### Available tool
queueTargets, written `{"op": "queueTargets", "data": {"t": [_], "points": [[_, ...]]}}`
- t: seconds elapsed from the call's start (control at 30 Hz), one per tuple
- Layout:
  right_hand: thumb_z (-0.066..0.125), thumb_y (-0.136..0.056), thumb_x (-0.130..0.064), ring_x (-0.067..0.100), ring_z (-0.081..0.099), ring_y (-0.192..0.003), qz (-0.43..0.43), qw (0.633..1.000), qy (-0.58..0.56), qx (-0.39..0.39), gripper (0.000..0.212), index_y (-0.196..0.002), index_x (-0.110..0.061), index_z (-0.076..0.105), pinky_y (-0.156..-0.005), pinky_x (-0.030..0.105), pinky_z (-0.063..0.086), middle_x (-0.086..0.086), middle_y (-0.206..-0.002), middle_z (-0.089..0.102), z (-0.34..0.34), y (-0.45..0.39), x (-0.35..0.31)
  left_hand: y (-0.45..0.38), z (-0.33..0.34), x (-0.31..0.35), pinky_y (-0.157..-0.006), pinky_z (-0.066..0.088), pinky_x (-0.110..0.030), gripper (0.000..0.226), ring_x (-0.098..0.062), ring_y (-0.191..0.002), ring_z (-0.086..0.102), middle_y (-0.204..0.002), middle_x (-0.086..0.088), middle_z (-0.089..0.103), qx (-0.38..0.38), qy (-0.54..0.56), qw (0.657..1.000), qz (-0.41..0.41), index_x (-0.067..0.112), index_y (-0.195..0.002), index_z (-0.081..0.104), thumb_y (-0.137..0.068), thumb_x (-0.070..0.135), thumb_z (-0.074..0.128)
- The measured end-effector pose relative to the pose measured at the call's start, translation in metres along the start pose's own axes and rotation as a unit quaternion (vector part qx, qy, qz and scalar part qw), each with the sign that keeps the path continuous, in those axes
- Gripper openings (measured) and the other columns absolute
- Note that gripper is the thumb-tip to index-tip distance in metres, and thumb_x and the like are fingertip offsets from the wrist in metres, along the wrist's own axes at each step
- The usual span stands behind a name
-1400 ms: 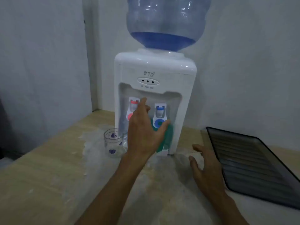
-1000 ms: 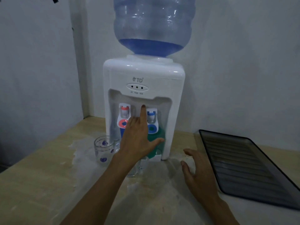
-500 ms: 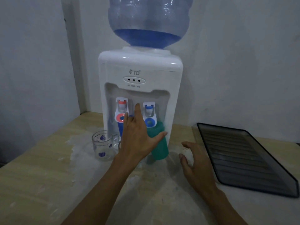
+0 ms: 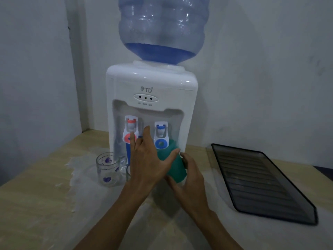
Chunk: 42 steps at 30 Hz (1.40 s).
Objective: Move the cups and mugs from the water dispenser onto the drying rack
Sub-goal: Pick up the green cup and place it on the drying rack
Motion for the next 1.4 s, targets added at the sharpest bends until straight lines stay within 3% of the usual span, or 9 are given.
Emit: {"op": "queueTargets", "data": {"t": [0.17,0.3,0.47,0.57,0.83,1.0,1.17,1.33,1.4], "points": [[0.075,-0.077,-0.058,0.007,0.055,-0.125,0.019,1.000,0.002,0.023,0.079,-0.144,-0.034,0.041,-0.107,0.039,0.050,-0.013,-0.142,0.053,0.000,0.000,0.014,0.001,-0.009,0.011,-0.122,0.029,-0.059,0.113,-0.039,-0.146,0.041,-0.155,-0.016,0.048,0.050,-0.077,0.994,0.052,0.014,-0.155,0.027,-0.074,0.090,0.050],[0.077,-0.084,-0.054,0.000,0.054,-0.127,0.000,1.000,0.004,0.011,0.073,-0.146,-0.035,0.042,-0.105,0.033,0.051,-0.015,-0.145,0.054,-0.006,0.004,0.021,0.012,-0.020,0.040,-0.124,0.027,-0.053,0.101,-0.033,-0.148,0.039,-0.154,-0.015,0.048,0.116,-0.041,0.982,0.141,0.005,-0.152,0.040,-0.083,0.076,0.061],[0.067,-0.083,-0.065,-0.015,0.054,-0.117,-0.025,1.000,-0.002,-0.013,0.067,-0.139,-0.037,0.042,-0.093,0.006,0.046,-0.027,-0.129,0.052,-0.022,0.009,0.010,0.050,0.017,0.067,-0.127,0.019,-0.054,0.092,-0.027,-0.155,0.029,-0.161,-0.012,0.041,0.053,-0.006,0.970,0.236,0.003,-0.153,0.041,-0.085,0.058,0.072],[0.065,-0.080,-0.072,-0.005,0.053,-0.128,-0.003,0.999,-0.004,-0.045,0.085,-0.146,-0.020,0.048,-0.106,0.019,0.047,-0.012,-0.142,0.056,-0.031,0.011,0.026,0.073,0.043,0.069,-0.126,0.020,-0.054,0.093,-0.024,-0.157,0.023,-0.164,-0.009,0.036,0.015,0.001,0.966,0.257,0.007,-0.155,0.037,-0.085,0.057,0.072],[0.091,-0.074,-0.013,0.012,0.066,-0.122,0.097,0.985,-0.129,-0.059,0.068,-0.132,-0.024,0.060,-0.098,0.030,0.056,-0.006,-0.130,0.069,-0.061,0.002,0.057,0.092,0.054,0.037,-0.121,0.023,-0.035,0.115,-0.014,-0.156,0.010,-0.168,0.001,0.007,0.026,0.198,0.979,0.032,0.023,-0.162,0.009,-0.076,0.044,0.083],[0.080,-0.078,-0.019,0.035,0.069,-0.114,0.198,0.902,-0.367,-0.112,0.059,-0.133,-0.008,0.063,-0.090,0.042,0.058,0.021,-0.130,0.068,-0.059,0.005,0.065,0.087,0.059,0.022,-0.103,0.046,-0.016,0.105,0.000,-0.134,0.045,-0.149,0.009,0.040,-0.004,0.343,0.935,-0.087,0.033,-0.154,0.025,-0.070,0.055,0.083],[0.081,-0.076,-0.030,0.031,0.068,-0.103,0.245,0.802,-0.515,-0.179,0.056,-0.125,-0.006,0.071,-0.087,0.043,0.057,0.022,-0.121,0.069,-0.042,0.018,0.049,0.084,0.067,0.023,-0.095,0.060,-0.031,0.080,-0.006,-0.120,0.065,-0.129,0.018,0.062,-0.052,0.428,0.894,-0.121,0.037,-0.140,0.051,-0.068,0.042,0.087],[0.075,-0.081,-0.047,0.034,0.065,-0.119,0.309,0.784,-0.539,-0.005,0.066,-0.134,-0.010,0.064,-0.093,0.047,0.056,0.021,-0.135,0.066,-0.044,0.014,0.061,0.080,0.051,0.030,-0.095,0.059,-0.029,0.096,0.001,-0.121,0.061,-0.130,0.026,0.061,-0.005,0.381,0.920,-0.087,0.032,-0.145,0.049,-0.060,0.054,0.088],[0.071,-0.082,-0.053,0.037,0.062,-0.127,0.362,0.728,-0.578,0.069,0.068,-0.138,-0.016,0.061,-0.107,0.055,0.048,0.016,-0.137,0.066,-0.039,0.022,0.070,0.080,0.044,0.034,-0.097,0.058,-0.033,0.096,-0.004,-0.125,0.059,-0.133,0.022,0.059,0.015,0.368,0.927,-0.073,0.031,-0.144,0.048,-0.060,0.056,0.087]]}}
Point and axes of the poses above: each hand's wrist, its own y-axis away from the middle knuckle, its own z-axis out of the palm, x = y × z, the point moved 9 cm from there along -y, towards the middle knuckle
